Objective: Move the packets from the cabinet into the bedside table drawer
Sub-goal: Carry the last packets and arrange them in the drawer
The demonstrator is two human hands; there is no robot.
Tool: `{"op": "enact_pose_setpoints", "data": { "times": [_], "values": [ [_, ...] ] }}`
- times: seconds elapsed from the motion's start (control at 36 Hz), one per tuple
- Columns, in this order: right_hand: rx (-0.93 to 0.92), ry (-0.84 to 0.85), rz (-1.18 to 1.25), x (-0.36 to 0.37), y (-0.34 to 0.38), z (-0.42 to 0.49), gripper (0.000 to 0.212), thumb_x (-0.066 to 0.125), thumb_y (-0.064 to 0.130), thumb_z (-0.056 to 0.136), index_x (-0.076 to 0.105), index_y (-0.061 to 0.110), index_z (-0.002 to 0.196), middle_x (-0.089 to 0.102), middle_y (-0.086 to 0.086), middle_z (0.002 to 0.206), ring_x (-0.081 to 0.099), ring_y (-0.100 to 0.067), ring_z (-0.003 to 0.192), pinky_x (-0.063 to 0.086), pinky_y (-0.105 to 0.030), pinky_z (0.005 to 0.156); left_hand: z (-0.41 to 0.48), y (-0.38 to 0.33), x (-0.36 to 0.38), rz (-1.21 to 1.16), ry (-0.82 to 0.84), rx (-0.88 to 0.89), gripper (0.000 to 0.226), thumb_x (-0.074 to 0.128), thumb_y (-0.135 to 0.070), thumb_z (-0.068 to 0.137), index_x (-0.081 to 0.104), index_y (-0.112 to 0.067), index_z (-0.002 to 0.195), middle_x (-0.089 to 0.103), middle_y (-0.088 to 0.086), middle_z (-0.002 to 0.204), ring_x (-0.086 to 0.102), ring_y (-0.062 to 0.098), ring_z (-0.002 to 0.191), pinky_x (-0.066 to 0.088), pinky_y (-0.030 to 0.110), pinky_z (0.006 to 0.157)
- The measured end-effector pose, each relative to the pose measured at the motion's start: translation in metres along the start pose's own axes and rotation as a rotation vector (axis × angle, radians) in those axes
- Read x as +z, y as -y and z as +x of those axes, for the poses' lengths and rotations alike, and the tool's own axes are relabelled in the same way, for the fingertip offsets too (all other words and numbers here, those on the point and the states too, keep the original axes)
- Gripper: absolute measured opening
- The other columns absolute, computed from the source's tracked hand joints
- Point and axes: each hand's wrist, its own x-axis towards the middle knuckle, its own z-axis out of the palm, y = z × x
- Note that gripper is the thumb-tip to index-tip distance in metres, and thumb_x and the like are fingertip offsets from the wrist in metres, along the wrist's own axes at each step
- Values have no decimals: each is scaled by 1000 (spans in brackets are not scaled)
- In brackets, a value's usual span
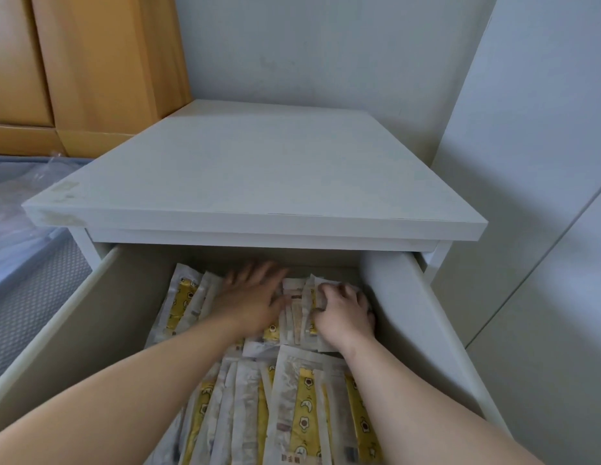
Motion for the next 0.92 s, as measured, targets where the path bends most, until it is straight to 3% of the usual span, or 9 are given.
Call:
{"op": "enact_pose_setpoints", "data": {
  "times": [0.08,0.19,0.28,0.42,0.58,0.69,0.92],
  "values": [
    [-28,-38,-38,1,2,8,51,37,39,98,23,32,147,5,2,159,-3,-32,145,6,-50,115,0,21,-9,23,-45,-170,59,24,-52,98,10,-30,150,3,-1,159,1,25,146,3,46,118],
    [-60,-100,-106,-1,6,28,53,32,47,98,24,30,147,9,4,159,-1,-30,145,6,-49,116,-7,48,-13,67,61,-277,65,15,-63,93,11,-32,150,8,1,159,3,25,146,-2,45,116],
    [-65,-54,-165,2,7,41,55,28,52,97,28,27,146,16,0,157,5,-31,145,7,-49,115,-10,53,-10,111,86,-262,63,11,-64,93,12,-35,149,15,0,158,12,23,144,-3,44,117],
    [-92,-53,-208,5,8,47,50,27,56,96,40,32,138,30,-4,149,24,-31,137,16,-47,112,-11,49,-6,17,76,-230,55,13,-59,96,6,-43,148,18,-1,155,16,25,141,8,45,114],
    [-134,-115,-249,10,21,47,43,34,46,95,48,27,132,36,-5,142,28,-30,132,16,-47,111,-2,51,-5,-46,25,-237,52,22,-50,98,9,-42,147,12,-2,157,11,25,143,7,48,114],
    [-220,-125,-265,12,31,49,48,33,46,96,39,23,138,38,-2,145,26,-28,135,15,-47,113,7,41,-6,-119,29,-165,53,23,-48,99,7,-40,149,3,-10,159,3,22,145,2,52,114],
    [-233,-8,-356,18,30,52,56,23,57,95,32,31,144,29,-5,148,22,-30,135,19,-41,109,5,36,0,-28,45,-127,56,19,-55,97,27,-28,145,25,-4,152,20,22,140,9,51,113]
  ]
}}
